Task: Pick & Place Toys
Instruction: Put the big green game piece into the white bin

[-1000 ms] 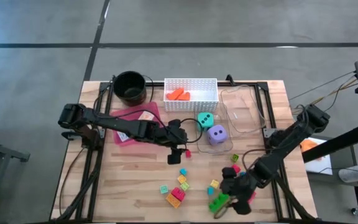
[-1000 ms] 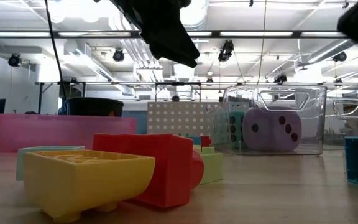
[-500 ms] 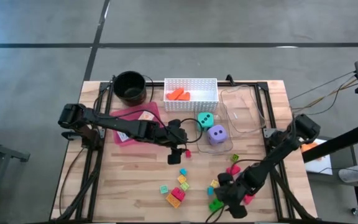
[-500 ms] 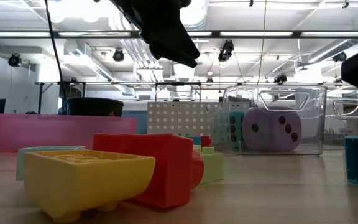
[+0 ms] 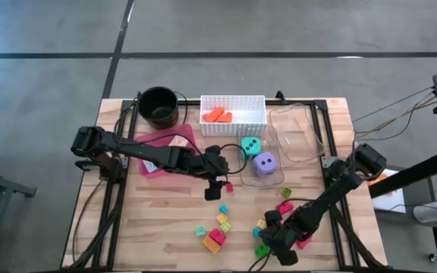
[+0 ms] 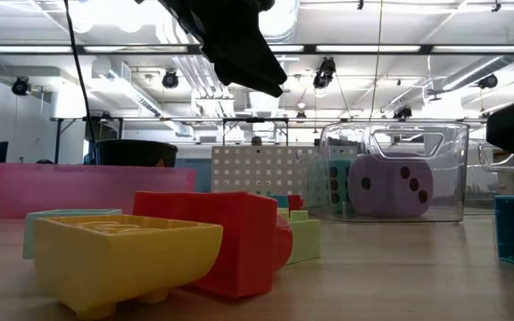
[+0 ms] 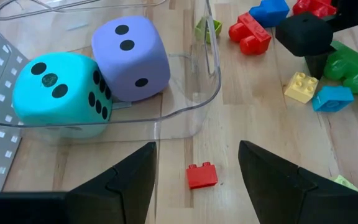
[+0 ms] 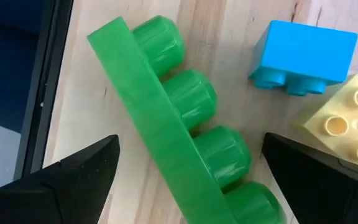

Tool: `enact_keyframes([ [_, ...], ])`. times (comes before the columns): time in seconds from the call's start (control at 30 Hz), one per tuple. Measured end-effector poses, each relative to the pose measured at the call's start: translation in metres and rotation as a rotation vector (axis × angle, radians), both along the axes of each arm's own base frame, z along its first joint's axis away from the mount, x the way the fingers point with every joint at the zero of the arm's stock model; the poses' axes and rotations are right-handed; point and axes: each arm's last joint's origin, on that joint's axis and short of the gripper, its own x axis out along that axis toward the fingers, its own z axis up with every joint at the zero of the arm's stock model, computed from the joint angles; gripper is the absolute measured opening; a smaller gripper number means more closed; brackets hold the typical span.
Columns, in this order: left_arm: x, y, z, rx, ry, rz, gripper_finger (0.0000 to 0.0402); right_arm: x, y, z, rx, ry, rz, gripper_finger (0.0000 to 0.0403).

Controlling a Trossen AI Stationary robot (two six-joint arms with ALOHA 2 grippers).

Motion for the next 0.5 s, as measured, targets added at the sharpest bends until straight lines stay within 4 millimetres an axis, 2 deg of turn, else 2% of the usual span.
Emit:
enact_keyframes([
  [0.5, 0.0, 0.0, 0.0, -0.007, -0.001, 0.007, 0.0229, 0.0007, 0.0002, -0.002, 0.006, 0.003, -0.014, 0.04],
])
